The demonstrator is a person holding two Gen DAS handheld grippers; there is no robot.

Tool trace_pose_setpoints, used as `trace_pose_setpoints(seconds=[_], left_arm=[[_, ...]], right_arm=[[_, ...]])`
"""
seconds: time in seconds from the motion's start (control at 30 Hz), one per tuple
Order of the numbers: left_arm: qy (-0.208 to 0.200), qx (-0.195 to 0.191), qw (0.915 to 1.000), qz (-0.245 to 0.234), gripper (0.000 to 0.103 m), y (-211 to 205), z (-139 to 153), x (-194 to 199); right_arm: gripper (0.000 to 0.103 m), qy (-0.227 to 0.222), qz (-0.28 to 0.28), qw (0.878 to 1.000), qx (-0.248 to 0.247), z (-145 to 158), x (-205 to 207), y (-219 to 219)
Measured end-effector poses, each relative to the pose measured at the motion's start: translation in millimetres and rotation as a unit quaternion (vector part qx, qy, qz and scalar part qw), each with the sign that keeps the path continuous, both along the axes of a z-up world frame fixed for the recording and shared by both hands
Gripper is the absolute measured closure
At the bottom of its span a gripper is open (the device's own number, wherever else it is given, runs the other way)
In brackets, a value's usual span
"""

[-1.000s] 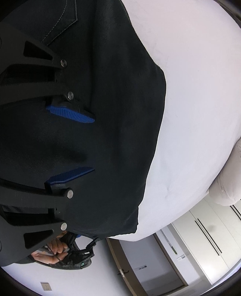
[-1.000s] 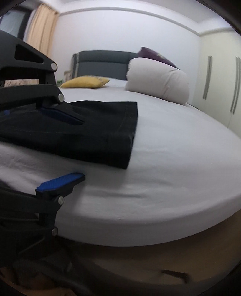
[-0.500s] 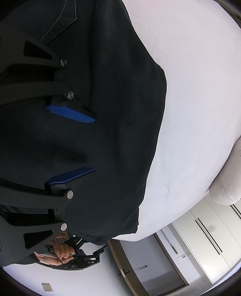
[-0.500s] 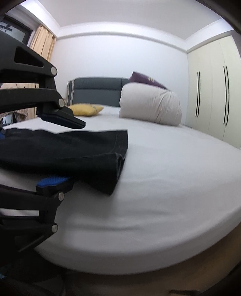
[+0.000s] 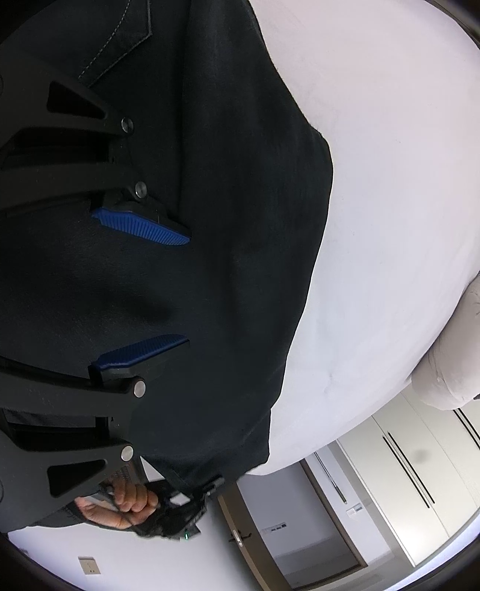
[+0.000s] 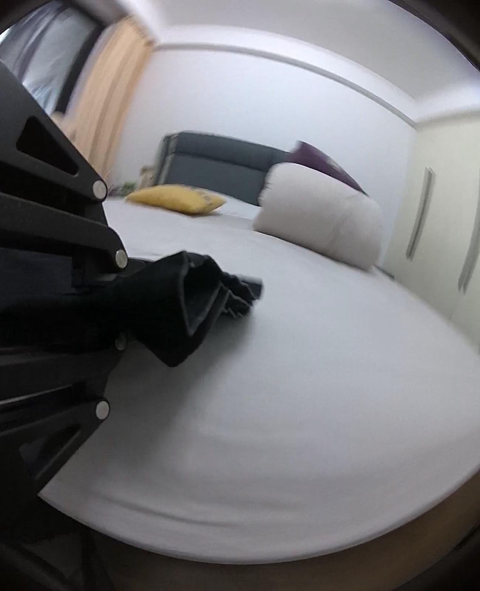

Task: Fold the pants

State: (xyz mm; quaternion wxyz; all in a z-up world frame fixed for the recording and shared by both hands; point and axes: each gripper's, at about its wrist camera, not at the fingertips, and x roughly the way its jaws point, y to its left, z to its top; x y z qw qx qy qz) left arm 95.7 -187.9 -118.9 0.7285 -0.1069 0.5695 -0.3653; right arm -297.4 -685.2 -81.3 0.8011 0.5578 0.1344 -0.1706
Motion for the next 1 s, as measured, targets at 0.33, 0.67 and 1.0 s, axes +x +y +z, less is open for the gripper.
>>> trace_pose_setpoints(seconds=[0.33, 0.67, 1.0], left_arm=[[0.009, -0.022, 0.9993, 0.027, 0.054, 24, 7, 0], [0.041, -0.070, 0.9956, 0.048, 0.077, 57, 8, -2], [0.185, -0.179, 0.9623, 0.087, 0.087, 82, -5, 11]], right_arm=[[0.096, 0.130, 0.250, 0.911, -0.302, 70, 99, 212], [0.096, 0.211, 0.323, 0.834, -0.396, 28, 129, 301], [0.096, 0.217, 0.336, 0.776, -0.488, 35, 113, 352]])
